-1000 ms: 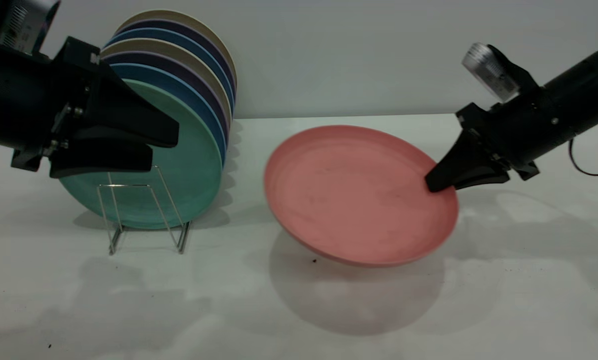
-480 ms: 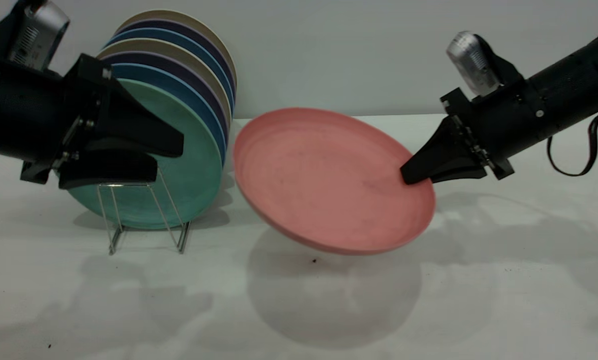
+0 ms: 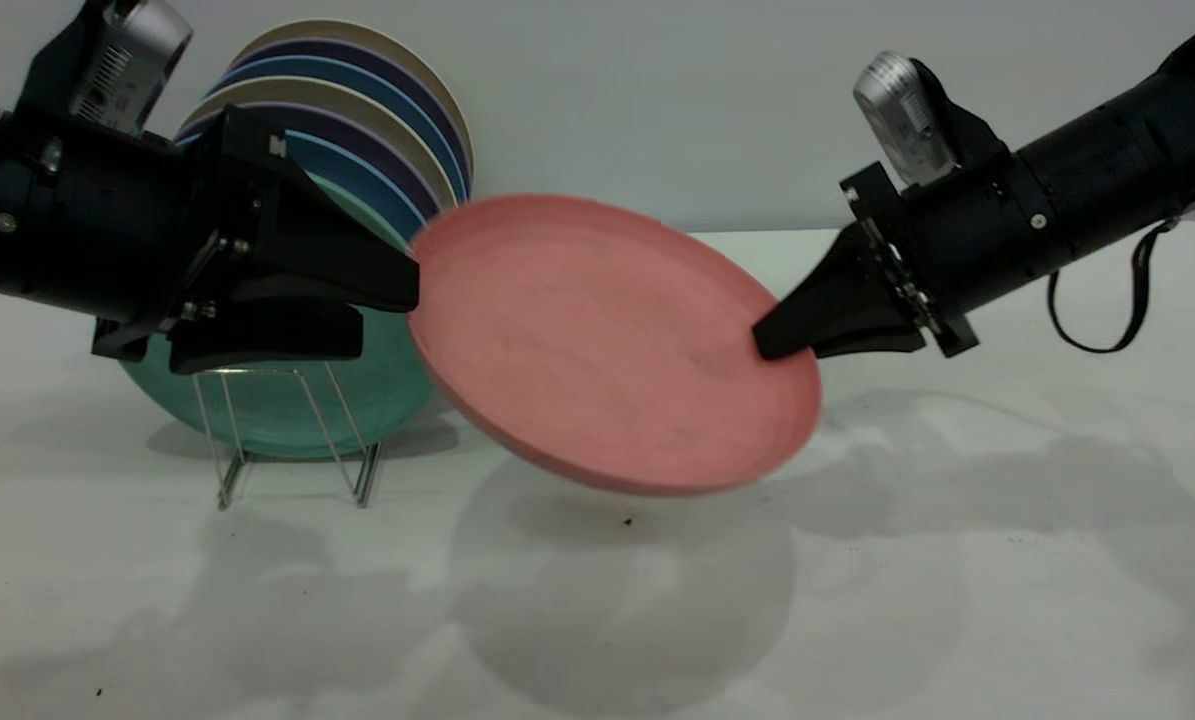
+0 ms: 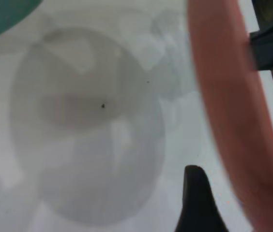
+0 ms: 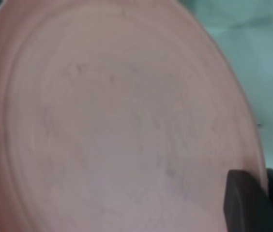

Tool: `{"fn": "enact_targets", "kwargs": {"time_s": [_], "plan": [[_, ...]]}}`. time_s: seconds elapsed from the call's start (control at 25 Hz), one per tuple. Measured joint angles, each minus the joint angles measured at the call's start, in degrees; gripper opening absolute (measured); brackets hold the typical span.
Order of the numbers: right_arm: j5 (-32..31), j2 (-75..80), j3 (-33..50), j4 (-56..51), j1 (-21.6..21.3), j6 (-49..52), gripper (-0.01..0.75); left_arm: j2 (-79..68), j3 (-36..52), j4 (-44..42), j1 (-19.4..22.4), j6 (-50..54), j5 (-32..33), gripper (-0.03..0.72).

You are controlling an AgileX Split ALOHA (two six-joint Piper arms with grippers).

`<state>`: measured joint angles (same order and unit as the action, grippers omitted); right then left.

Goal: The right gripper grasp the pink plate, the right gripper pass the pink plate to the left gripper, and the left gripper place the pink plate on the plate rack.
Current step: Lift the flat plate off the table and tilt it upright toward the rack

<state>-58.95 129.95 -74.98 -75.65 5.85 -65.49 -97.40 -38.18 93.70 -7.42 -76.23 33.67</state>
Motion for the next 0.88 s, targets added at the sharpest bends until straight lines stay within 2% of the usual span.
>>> {"fn": "enact_targets", "kwargs": {"time_s": [0.2,0.48,0.6,0.76,0.88], "plan": [[-2.1,0.0,0.0,-3.0,2.3,-0.7,0.018,0.0,0.0,0.9,-0.1,-0.2,-0.2,0.497],[-2.6,0.0,0.0,-3.8,8.2,-2.1,0.018,0.0,0.0,2.7,-0.1,-0.2,-0.4,0.481],[-2.1,0.0,0.0,-3.8,8.6,-3.7,0.018,0.0,0.0,2.7,-0.1,-0.2,-0.4,0.387],[-2.0,0.0,0.0,-5.0,8.6,-5.4,0.023,0.0,0.0,2.6,0.0,-0.2,-2.3,0.137],[-2.1,-0.1,0.0,-6.3,8.6,-6.6,0.040,-0.1,0.0,2.3,0.1,-0.3,-3.4,0.116]]}}
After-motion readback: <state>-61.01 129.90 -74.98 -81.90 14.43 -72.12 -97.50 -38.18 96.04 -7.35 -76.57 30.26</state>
